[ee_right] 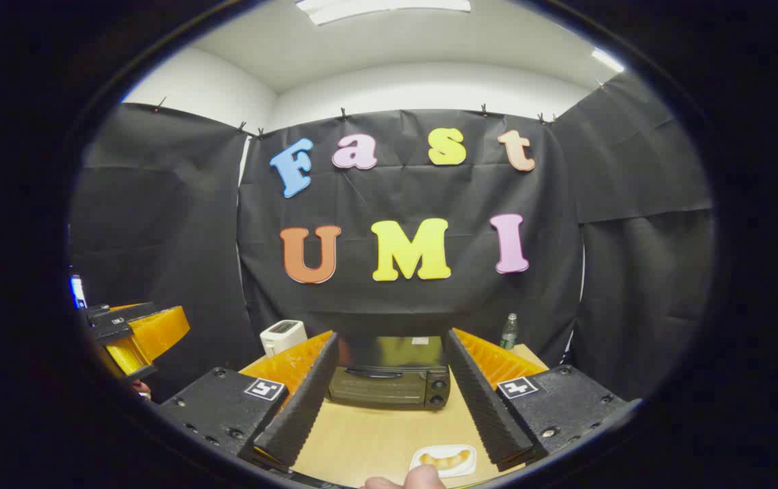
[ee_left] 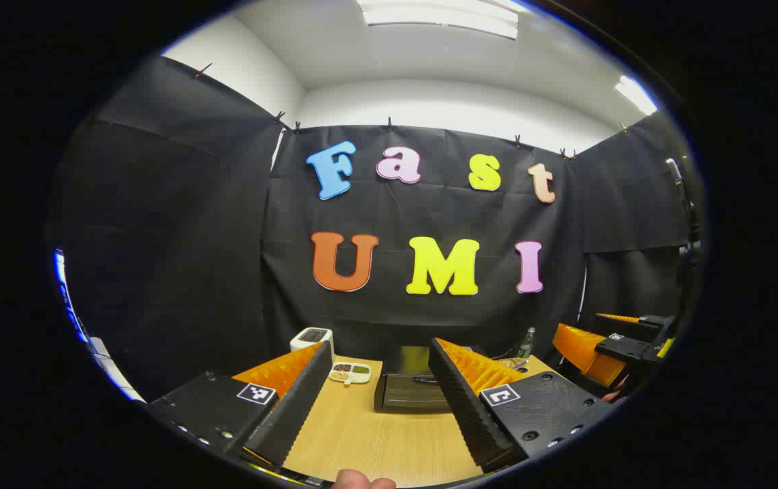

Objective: Open the electric oven with the left hand, put the food in, and close the electric oven.

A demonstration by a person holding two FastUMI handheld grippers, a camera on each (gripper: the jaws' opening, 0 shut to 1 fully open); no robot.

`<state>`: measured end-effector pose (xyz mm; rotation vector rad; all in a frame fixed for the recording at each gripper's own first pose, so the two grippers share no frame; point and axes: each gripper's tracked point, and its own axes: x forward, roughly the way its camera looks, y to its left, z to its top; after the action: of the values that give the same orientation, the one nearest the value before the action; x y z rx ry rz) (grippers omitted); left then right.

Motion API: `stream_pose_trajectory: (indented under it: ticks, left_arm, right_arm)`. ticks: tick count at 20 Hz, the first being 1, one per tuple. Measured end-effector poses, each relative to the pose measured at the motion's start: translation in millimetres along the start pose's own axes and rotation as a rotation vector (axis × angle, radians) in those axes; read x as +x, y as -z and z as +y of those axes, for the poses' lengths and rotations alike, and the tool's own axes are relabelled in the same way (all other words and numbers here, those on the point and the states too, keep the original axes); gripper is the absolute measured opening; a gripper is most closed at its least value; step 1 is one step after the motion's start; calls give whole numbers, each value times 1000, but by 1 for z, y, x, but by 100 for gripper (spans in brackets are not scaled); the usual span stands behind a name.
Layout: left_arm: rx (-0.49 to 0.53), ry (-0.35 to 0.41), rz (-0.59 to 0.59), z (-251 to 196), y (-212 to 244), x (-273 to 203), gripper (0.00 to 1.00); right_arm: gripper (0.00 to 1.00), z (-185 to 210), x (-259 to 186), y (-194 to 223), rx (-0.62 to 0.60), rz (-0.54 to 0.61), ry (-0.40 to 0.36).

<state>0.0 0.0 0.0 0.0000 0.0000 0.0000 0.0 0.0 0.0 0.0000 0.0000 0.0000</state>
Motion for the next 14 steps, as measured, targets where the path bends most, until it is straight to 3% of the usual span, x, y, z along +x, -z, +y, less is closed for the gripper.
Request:
stream_pose_trajectory:
  ticks: [7, 14]
  left_arm:
    - [-9, 47, 23, -21, 12, 6, 94]
    - [-4, 48, 35, -24, 20, 12, 94]
  right_arm:
    - [96, -21, -2, 5, 6, 6, 49]
    - [96, -23, 3, 10, 18, 21, 53]
